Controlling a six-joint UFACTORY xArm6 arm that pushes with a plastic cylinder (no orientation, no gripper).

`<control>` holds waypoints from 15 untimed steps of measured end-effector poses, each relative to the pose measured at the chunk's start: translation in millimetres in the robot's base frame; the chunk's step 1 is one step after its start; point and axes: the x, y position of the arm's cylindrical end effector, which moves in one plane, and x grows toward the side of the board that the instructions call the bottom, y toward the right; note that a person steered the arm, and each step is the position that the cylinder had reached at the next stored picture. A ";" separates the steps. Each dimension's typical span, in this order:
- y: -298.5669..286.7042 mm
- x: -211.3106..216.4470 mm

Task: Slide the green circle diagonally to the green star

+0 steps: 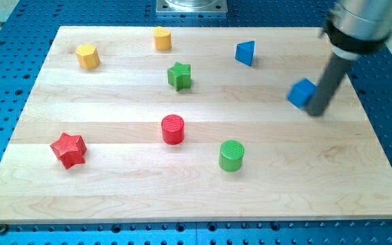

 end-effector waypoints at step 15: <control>-132.5 15.0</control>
